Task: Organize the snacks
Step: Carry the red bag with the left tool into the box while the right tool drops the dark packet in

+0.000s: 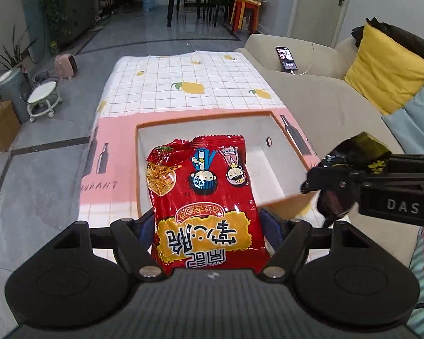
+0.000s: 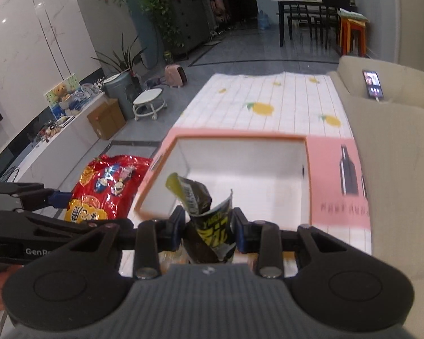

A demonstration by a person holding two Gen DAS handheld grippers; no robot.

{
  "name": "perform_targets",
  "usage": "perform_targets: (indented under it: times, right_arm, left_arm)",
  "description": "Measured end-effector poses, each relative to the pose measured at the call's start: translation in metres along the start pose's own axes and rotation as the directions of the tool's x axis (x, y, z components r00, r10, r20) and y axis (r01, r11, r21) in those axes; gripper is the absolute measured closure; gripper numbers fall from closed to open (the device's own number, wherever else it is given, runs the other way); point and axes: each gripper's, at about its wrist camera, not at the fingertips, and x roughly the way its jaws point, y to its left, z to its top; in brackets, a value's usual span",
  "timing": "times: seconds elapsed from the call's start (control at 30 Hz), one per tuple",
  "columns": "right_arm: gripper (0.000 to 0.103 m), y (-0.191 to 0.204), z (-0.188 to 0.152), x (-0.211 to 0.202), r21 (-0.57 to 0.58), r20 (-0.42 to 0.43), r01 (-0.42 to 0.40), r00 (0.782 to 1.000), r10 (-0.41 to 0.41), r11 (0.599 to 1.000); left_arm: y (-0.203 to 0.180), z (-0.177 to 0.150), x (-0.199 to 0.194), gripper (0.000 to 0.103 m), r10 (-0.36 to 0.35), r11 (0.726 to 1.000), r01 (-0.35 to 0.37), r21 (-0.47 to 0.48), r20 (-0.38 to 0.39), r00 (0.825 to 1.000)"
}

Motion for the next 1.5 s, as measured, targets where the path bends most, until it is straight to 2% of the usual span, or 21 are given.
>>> perform_targets:
  times: [0.2, 0.37, 0.53, 0.77, 0.9, 1.07, 1.3, 1.5]
  right_arm:
    - [0.07, -0.029, 0.036, 0.078, 0.102, -0.072, -0.024, 0.997, 0.032, 0.995]
    - [0.07, -0.047, 0.039, 0.145, 0.137, -0.181, 0.028, 0.984, -0.003, 0.99]
    - [0.07, -0.063, 0.022, 0.194, 0.174, -0.292, 0.031, 0.956, 0.021, 0.984]
    - [0.07, -0.077, 0.01, 0.244, 0.186, -0.406, 0.059, 0.914, 0.022, 0.981]
    - [0.069, -0.079, 0.006, 0.263, 0.173, -0.459, 0.078, 0.889, 0.01, 0.982]
    - [0.068, -0.081, 0.002, 0.271, 0.172, -0.481, 0.101, 0.877, -0.006, 0.98]
    - [0.058, -0.082, -0.003, 0.266, 0.168, -0.494, 0.111, 0.869, -0.014, 0.98]
    - [0.047, -0.078, 0.003, 0.25, 0.161, -0.483, 0.127, 0.875, -0.035, 0.979]
  left_arm:
    - [0.019, 0.035, 0.058, 0.018, -0.001, 1.0, -0.001, -0.028, -0.082, 0.997]
    - [0.028, 0.045, 0.109, 0.018, 0.011, 1.0, -0.014, -0.019, -0.161, 0.987]
    - [0.029, 0.042, 0.16, 0.018, 0.02, 1.0, -0.015, 0.018, -0.267, 0.964]
    - [0.029, 0.031, 0.203, 0.018, 0.086, 0.995, -0.063, 0.074, -0.361, 0.929]
    - [0.023, 0.024, 0.212, 0.017, 0.125, 0.988, -0.081, 0.131, -0.375, 0.919]
    - [0.014, 0.021, 0.216, 0.011, 0.169, 0.976, -0.105, 0.188, -0.364, 0.916]
    - [0.014, 0.022, 0.21, 0.009, 0.181, 0.975, -0.121, 0.185, -0.354, 0.917]
    - [0.017, 0.028, 0.197, 0.007, 0.175, 0.978, -0.127, 0.164, -0.328, 0.928]
